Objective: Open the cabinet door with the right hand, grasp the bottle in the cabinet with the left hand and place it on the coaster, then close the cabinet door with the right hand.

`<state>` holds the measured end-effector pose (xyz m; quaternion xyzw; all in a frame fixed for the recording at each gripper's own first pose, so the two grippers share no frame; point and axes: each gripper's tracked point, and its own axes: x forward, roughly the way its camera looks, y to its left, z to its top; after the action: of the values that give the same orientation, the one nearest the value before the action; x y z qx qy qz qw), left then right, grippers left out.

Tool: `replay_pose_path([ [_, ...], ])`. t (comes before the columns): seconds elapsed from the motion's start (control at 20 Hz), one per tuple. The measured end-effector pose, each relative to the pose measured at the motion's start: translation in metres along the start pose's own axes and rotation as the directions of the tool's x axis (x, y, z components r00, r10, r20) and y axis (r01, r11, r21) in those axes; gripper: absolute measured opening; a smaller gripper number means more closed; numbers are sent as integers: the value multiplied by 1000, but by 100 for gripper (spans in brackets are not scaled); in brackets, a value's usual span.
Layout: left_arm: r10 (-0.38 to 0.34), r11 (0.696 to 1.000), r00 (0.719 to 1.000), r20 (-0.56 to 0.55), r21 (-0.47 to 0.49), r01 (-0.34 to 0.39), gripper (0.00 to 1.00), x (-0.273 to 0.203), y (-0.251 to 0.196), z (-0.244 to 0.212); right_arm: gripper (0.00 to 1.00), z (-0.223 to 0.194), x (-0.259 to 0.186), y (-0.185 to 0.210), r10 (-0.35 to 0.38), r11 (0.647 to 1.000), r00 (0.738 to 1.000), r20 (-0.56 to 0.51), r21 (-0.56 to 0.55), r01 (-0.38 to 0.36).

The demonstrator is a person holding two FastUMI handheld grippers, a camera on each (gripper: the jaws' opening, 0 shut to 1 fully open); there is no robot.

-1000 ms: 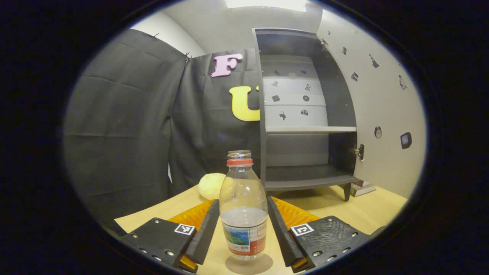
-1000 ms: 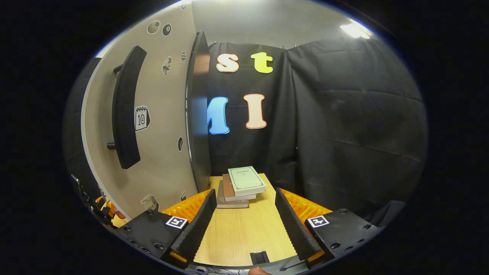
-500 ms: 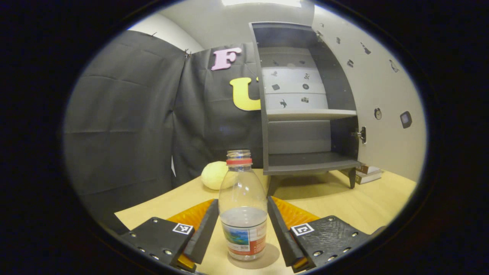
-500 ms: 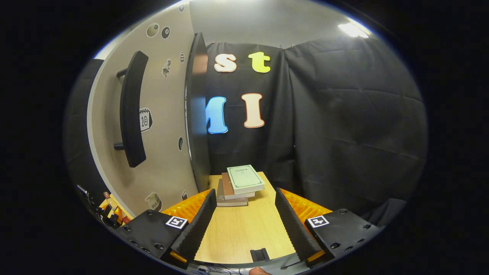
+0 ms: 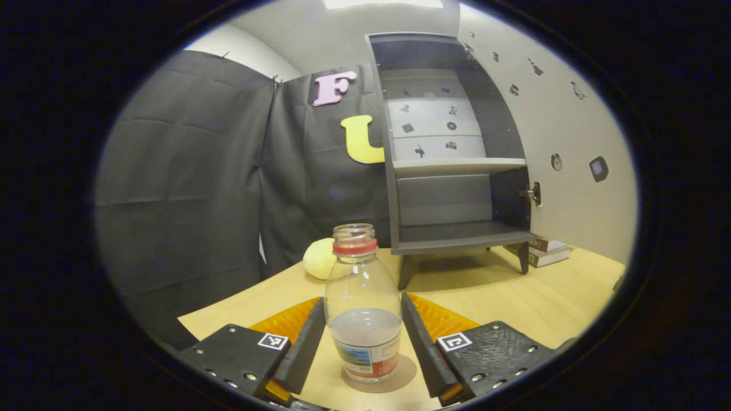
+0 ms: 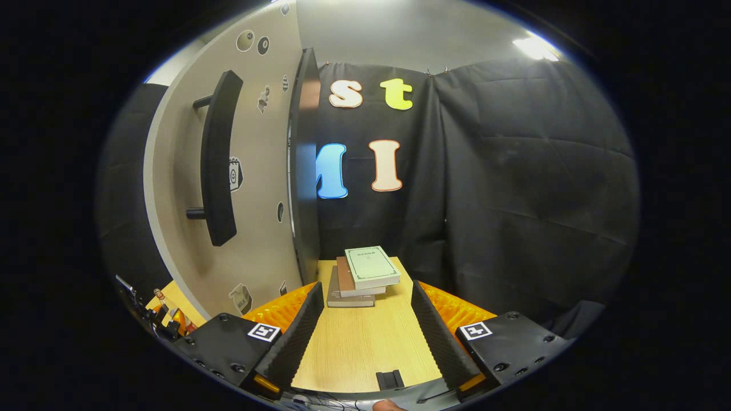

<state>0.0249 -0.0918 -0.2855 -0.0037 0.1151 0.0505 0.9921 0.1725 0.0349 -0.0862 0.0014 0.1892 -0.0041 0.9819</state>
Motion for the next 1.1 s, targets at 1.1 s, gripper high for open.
replay_pose_path([
  [1.1,-29,1000,987,159,16,27,77,-69,5,226,93,70,0,8,103,989,987,127,95,-115],
])
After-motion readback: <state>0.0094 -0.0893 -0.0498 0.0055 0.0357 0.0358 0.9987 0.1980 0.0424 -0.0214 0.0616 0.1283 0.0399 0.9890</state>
